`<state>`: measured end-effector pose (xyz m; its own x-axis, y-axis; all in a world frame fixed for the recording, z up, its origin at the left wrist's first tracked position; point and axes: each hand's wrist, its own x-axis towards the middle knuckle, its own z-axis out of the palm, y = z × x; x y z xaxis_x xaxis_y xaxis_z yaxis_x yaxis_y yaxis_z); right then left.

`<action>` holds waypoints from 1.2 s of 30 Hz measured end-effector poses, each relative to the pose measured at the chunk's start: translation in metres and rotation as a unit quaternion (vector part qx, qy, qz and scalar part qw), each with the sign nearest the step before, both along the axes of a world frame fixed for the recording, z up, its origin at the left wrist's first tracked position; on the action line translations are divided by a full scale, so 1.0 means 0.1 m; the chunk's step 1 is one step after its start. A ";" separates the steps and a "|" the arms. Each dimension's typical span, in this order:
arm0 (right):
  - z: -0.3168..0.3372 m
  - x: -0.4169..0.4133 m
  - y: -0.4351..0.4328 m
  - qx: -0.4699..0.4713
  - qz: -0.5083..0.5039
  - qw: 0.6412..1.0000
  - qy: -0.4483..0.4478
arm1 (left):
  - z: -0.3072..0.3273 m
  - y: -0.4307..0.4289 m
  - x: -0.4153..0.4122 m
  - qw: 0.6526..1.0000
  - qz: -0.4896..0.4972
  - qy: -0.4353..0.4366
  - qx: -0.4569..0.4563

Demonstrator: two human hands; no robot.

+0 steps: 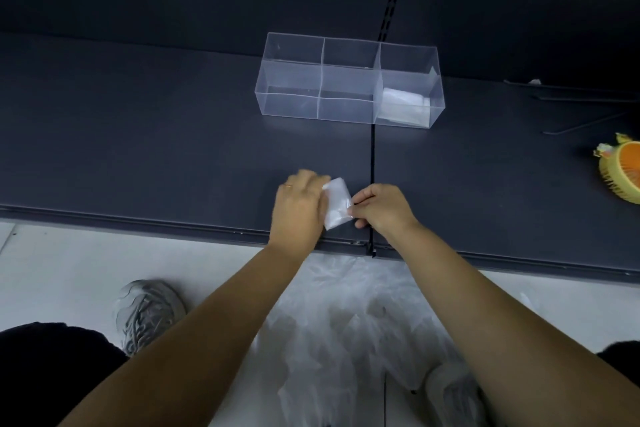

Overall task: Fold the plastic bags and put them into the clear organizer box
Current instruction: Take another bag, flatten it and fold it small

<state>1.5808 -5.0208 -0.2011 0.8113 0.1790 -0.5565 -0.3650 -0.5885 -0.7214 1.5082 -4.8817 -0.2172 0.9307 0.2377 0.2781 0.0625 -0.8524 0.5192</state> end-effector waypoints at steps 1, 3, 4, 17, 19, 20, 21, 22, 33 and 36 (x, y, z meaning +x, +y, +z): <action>0.00 -0.01 0.02 -0.005 -0.002 1.000 -0.004 | -0.05 -0.02 -0.02 0.996 -0.070 0.036 0.045; 0.00 -0.03 0.04 -0.012 -0.011 1.000 -0.014 | -0.17 0.00 -0.07 0.971 -0.122 0.153 0.134; 0.00 -0.05 0.04 -0.015 -0.016 1.000 -0.022 | -0.24 0.04 -0.09 0.961 -0.119 0.191 0.162; -0.31 -0.41 0.08 -0.220 -0.025 0.923 -0.314 | -0.25 0.15 -0.04 0.941 -0.079 0.272 0.187; -0.31 -0.40 0.09 -0.218 -0.038 0.925 -0.309 | -0.25 0.15 -0.03 0.939 -0.069 0.277 0.191; -0.30 -0.40 0.10 -0.218 -0.043 0.926 -0.306 | -0.25 0.14 -0.03 0.939 -0.064 0.279 0.189; -0.29 -0.40 0.12 -0.218 -0.043 0.927 -0.301 | -0.26 0.13 -0.03 0.940 -0.059 0.281 0.185; -0.28 -0.39 0.13 -0.217 -0.041 0.931 -0.291 | -0.26 0.12 -0.03 0.940 -0.053 0.284 0.181; 0.09 -0.26 0.24 0.027 -0.075 0.985 -0.152 | 0.00 0.11 -0.03 0.926 -0.021 0.378 -0.002; 0.28 -0.11 0.08 0.111 -0.021 0.981 -0.159 | 0.31 0.29 0.06 0.885 0.011 0.360 -0.296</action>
